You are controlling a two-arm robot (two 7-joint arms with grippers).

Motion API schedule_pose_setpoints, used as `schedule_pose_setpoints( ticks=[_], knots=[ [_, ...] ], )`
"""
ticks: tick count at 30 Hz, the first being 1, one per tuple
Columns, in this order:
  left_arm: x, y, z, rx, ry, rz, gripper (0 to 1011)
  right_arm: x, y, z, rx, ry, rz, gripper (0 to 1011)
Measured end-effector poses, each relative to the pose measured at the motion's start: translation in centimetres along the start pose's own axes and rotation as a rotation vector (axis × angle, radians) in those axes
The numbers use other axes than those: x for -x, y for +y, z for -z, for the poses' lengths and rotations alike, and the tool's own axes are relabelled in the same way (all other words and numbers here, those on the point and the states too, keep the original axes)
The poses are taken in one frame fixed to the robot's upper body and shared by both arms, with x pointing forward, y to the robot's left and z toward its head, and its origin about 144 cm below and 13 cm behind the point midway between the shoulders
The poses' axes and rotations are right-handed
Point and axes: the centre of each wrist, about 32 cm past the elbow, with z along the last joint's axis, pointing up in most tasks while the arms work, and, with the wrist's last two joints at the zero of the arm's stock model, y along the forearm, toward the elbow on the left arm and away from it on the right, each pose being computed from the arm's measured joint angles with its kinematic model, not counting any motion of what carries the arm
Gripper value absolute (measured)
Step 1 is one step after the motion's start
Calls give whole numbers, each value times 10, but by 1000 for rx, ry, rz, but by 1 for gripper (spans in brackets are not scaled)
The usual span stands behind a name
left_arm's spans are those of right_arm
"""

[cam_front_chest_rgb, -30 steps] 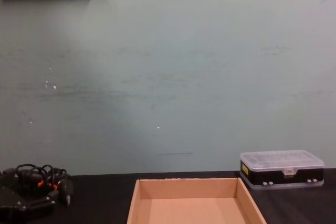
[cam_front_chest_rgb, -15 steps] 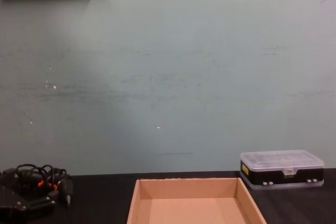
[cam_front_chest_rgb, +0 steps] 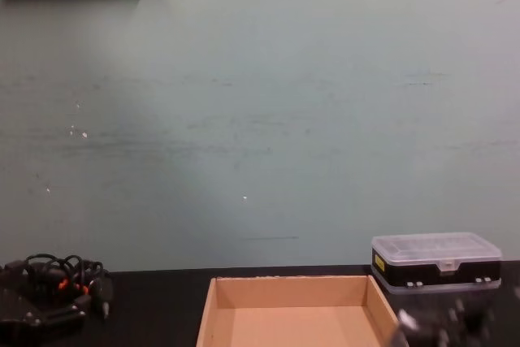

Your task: Use one hand to pick up the angle iron from the table and place it into the box.

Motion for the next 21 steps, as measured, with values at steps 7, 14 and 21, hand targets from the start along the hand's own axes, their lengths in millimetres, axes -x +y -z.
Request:
schedule_pose_setpoints(
  ticks=[7, 14, 21],
  knots=[
    [0, 0, 0, 0, 0, 0, 1011, -25, 28, -8, -33, 27, 52, 57],
    [0, 0, 0, 0, 0, 0, 1011, -53, 69, -2, 16, 117, 68, 57],
    [0, 0, 0, 0, 0, 0, 1012, -69, 99, 8, 78, 198, 65, 57]
  ],
)
